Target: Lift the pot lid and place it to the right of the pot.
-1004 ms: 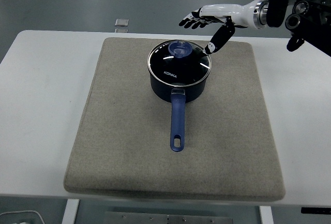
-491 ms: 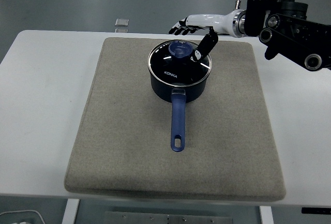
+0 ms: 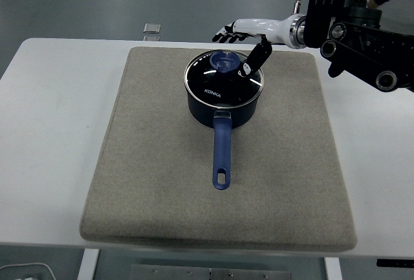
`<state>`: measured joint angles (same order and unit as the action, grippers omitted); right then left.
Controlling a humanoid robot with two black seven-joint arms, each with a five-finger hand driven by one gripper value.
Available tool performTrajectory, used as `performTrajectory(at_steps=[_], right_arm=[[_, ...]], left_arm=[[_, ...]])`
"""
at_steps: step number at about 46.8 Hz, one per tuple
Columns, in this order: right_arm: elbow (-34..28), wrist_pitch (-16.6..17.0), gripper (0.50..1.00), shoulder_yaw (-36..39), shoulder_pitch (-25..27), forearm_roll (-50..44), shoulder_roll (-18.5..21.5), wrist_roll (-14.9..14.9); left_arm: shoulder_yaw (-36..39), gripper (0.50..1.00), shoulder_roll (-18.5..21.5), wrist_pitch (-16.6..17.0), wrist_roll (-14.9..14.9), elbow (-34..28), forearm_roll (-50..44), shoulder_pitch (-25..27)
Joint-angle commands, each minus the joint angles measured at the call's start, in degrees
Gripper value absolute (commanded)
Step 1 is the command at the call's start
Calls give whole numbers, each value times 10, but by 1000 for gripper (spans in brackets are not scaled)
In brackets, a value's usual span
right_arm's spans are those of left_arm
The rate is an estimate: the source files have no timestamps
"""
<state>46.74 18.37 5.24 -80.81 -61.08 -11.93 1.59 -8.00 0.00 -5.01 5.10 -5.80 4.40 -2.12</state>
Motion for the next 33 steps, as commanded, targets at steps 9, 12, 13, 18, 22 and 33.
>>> performTrajectory(at_steps=[9, 12, 13, 18, 22, 33], right_arm=[[0, 1, 807, 1, 0, 0, 6, 0], [0, 1, 807, 1, 0, 0, 6, 1], [0, 1, 807, 2, 0, 0, 6, 0], [0, 2, 807, 2, 0, 0, 7, 0], [0, 3, 805, 2, 0, 0, 7, 1], [0, 4, 799, 1, 1, 0, 14, 0]], left_arm=[[0, 1000, 0, 0, 0, 0, 0, 0], [0, 1000, 0, 0, 0, 0, 0, 0], [0, 1000, 0, 0, 0, 0, 0, 0], [0, 1000, 0, 0, 0, 0, 0, 0], [0, 1000, 0, 0, 0, 0, 0, 0], [0, 1000, 0, 0, 0, 0, 0, 0]])
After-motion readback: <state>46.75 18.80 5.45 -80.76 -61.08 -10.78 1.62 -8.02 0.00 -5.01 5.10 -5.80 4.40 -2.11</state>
